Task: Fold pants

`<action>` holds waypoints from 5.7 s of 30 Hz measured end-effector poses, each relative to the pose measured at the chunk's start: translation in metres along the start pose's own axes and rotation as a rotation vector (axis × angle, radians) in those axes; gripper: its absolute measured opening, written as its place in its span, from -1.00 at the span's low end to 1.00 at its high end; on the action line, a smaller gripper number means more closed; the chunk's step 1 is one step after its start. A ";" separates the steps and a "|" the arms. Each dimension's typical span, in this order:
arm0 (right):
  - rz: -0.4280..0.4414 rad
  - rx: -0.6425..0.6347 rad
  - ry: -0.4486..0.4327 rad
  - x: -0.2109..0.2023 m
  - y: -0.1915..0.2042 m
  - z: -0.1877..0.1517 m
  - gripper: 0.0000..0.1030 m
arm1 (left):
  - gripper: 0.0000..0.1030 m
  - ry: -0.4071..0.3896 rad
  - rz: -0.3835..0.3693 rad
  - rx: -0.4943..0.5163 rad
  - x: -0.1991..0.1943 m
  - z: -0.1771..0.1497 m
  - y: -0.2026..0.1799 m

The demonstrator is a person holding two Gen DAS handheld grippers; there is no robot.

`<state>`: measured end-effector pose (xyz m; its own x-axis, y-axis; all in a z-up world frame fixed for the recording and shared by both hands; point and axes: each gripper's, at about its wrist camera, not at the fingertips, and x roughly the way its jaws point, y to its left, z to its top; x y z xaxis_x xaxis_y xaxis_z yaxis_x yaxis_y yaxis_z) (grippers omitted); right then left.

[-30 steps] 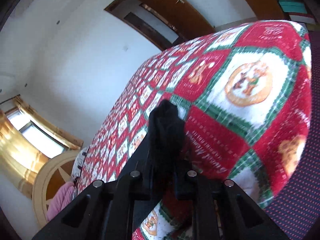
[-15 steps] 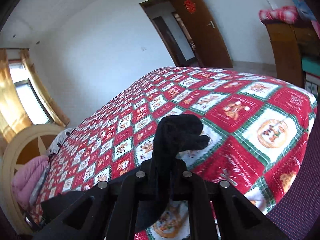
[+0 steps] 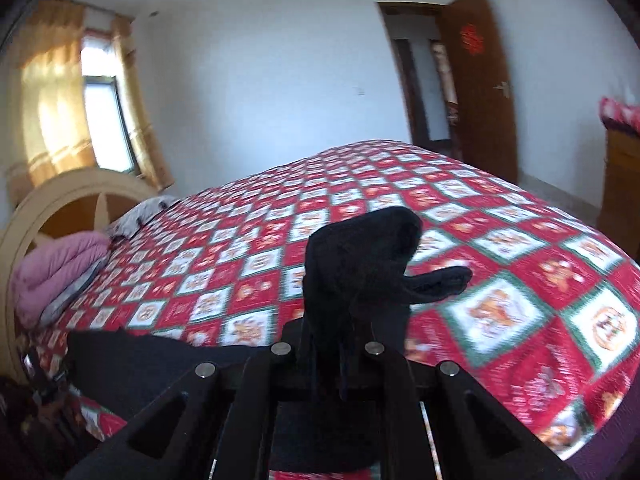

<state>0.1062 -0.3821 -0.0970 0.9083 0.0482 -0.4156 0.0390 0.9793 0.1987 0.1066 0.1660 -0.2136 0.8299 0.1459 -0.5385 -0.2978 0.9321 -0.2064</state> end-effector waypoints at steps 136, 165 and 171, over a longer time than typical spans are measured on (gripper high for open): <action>0.226 -0.375 0.450 0.120 0.230 -0.149 -0.03 | 1.00 -0.021 0.033 -0.037 -0.007 0.001 0.009; 0.204 -0.399 0.417 0.116 0.234 -0.151 -0.03 | 0.63 -0.017 -0.127 -0.261 -0.020 -0.008 0.029; 0.203 -0.402 0.416 0.116 0.234 -0.151 -0.03 | 0.45 -0.035 -0.155 -0.303 -0.024 -0.009 0.028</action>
<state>0.1575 -0.1179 -0.2325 0.6392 0.2346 -0.7324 -0.3517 0.9361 -0.0071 0.0737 0.1860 -0.2135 0.8904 0.0258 -0.4545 -0.2889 0.8037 -0.5202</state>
